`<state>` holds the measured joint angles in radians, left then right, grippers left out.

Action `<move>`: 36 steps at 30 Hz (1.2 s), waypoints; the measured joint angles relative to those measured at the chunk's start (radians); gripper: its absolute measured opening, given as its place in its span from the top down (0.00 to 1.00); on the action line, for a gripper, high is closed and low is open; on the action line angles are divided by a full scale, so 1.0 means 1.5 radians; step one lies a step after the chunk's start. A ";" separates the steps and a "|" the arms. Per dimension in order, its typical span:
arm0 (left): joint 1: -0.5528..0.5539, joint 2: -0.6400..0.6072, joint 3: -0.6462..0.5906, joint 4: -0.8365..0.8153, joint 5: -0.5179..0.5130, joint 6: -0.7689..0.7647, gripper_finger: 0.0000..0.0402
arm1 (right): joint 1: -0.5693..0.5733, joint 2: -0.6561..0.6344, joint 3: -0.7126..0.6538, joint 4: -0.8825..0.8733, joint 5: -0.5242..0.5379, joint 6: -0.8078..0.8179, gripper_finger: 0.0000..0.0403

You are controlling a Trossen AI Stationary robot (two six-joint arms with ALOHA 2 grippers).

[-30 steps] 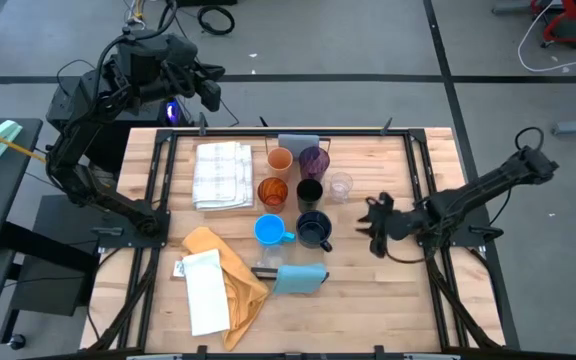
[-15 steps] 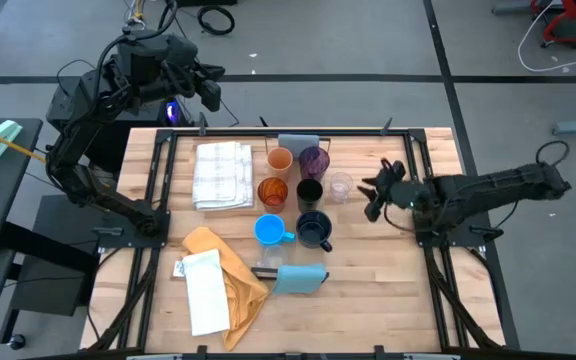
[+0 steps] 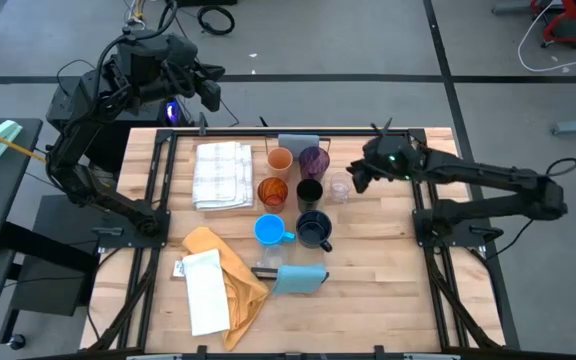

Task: Stack small to large cups/mugs on shelf
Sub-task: Put the transparent mug on the shelf

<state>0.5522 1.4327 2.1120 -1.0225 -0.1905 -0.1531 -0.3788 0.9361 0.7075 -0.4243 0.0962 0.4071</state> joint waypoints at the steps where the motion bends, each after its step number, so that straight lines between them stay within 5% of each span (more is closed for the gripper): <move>1: 0.000 0.000 0.000 0.000 0.000 0.001 0.93 | -0.011 0.021 0.010 0.000 -0.008 0.000 0.68; 7: 0.000 0.000 0.000 0.000 0.000 0.002 0.93 | -0.067 0.185 0.087 -0.054 -0.082 0.029 0.68; 14: 0.000 0.000 0.000 -0.014 0.000 0.026 0.91 | -0.078 0.308 0.232 -0.202 -0.083 0.010 0.68; 21: 0.000 0.000 0.000 -0.016 0.000 0.046 0.90 | -0.104 0.301 0.275 -0.303 -0.048 -0.049 0.68; 36: 0.000 0.000 0.000 -0.015 0.000 0.045 0.89 | -0.136 0.301 0.206 -0.310 -0.113 -0.027 0.68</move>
<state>0.5522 1.4334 2.1117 -1.0454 -0.1909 -0.0856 -0.5831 1.3872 1.0160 -0.8896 -0.0736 0.3668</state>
